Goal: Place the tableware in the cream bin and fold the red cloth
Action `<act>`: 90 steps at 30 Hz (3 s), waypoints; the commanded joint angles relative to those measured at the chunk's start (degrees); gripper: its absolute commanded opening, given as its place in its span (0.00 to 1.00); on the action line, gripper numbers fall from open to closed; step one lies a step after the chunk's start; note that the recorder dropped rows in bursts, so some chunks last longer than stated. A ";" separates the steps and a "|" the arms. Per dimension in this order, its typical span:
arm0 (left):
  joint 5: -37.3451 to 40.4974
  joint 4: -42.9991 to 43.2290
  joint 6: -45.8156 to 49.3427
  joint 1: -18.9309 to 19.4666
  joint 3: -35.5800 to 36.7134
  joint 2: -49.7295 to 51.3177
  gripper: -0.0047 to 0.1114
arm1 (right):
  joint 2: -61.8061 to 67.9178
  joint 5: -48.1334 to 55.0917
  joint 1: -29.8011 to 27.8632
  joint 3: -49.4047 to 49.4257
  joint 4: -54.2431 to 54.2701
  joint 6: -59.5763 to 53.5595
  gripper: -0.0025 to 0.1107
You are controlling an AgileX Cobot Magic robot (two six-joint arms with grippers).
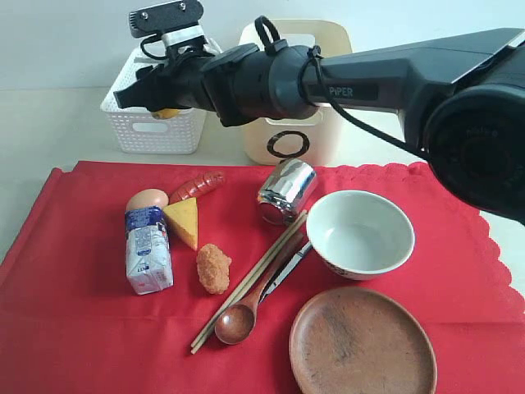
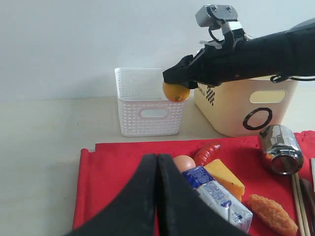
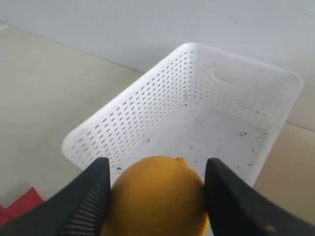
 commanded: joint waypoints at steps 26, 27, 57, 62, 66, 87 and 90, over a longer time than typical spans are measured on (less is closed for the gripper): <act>-0.14 -0.55 0.11 0.01 0.18 -0.25 0.05 | -2.65 11.83 0.88 -0.56 3.05 10.64 0.65; -0.14 -0.55 0.11 0.01 0.18 -0.25 0.05 | -3.38 13.47 0.88 0.05 1.61 10.75 0.65; -30.30 -5.37 -24.15 0.01 0.18 -0.25 0.05 | -102.62 -30.17 0.88 96.95 -17.37 32.00 0.02; -39.26 -3.81 -18.29 0.01 -2.46 0.32 0.05 | -115.21 -34.27 0.88 103.85 -16.83 34.15 0.02; -26.86 -3.81 -13.16 0.01 -11.18 10.95 0.05 | -121.09 -34.50 0.88 104.02 -15.18 35.66 0.02; -20.09 8.22 -12.86 -0.72 -37.76 87.80 0.82 | -123.93 -34.50 0.88 104.02 -15.18 35.66 0.02; -20.24 13.99 -12.86 -1.40 -42.12 93.56 0.88 | -123.93 -34.50 0.88 104.02 -15.18 35.66 0.02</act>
